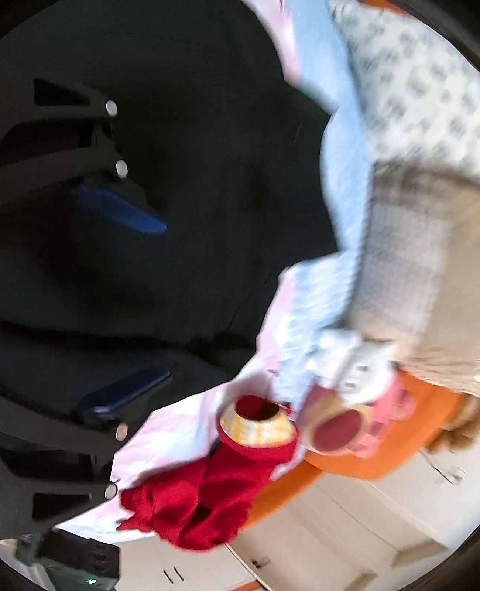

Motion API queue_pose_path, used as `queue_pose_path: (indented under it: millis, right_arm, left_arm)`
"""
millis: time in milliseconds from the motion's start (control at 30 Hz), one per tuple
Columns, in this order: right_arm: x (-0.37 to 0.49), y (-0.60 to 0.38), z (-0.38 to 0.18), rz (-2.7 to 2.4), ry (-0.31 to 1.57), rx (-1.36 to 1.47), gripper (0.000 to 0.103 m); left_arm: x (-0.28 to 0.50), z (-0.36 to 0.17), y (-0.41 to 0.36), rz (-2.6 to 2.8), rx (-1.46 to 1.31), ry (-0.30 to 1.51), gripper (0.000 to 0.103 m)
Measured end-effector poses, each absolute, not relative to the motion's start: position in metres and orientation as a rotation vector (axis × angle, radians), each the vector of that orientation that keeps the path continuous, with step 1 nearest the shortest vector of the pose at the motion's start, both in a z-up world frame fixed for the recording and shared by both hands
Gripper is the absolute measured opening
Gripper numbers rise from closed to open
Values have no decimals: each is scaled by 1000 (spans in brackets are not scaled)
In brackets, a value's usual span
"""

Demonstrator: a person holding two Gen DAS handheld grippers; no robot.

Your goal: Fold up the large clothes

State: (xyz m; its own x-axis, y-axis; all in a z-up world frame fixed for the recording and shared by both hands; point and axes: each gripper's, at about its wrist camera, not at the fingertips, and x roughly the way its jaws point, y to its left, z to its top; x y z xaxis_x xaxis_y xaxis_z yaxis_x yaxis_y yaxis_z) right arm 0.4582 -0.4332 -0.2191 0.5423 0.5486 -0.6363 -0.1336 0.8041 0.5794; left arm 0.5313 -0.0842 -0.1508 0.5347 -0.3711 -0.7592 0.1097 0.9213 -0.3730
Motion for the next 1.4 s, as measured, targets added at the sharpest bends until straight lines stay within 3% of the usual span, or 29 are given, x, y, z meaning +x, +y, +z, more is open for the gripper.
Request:
queue_pose_path:
  millis: [167,367,633,867,1033,1100,1133,1167,1233,1267,1367,1400]
  right_arm:
    - [392,-396,-179,487,848,280,81]
    - [309,-350,-150,634,827,205,87]
    - [260,-262,-133,774,875,122,87]
    - [258,-175,-123,885,893,94,87]
    - [269,-120,-119,964,914,65,87]
    - [282,-103,-120,982,921,44,87]
    - [294,-93,-121,984,924,34,86]
    - [307,-81,-122,989,936,30,78]
    - [340,-58,-126,990,975,33,69]
    - [358,-46,-129,997,996,41,52]
    - [409,-16,-138,1012,1068,102,18]
    - [423,-9,-141,997,1081,113,15]
  left_arm:
    - [428,-113,41,-237,-295,950,91]
    - [275,-91,228,35,-401,1031,92]
    - [110,-57,406,323,-548,926,92]
    - [75,-95,484,378,-637,995,92]
    - [102,-127,481,366,-569,1036,92]
    - [108,-123,477,366,-551,1008,81]
    - [110,-120,477,365,-555,1000,62]
    - [110,-116,479,375,-560,998,41]
    - [113,-106,482,364,-581,983,20]
    - [118,-100,480,325,-593,972,17]
    - [128,-76,462,235,-561,912,14]
    - [132,-66,451,186,-554,892,14]
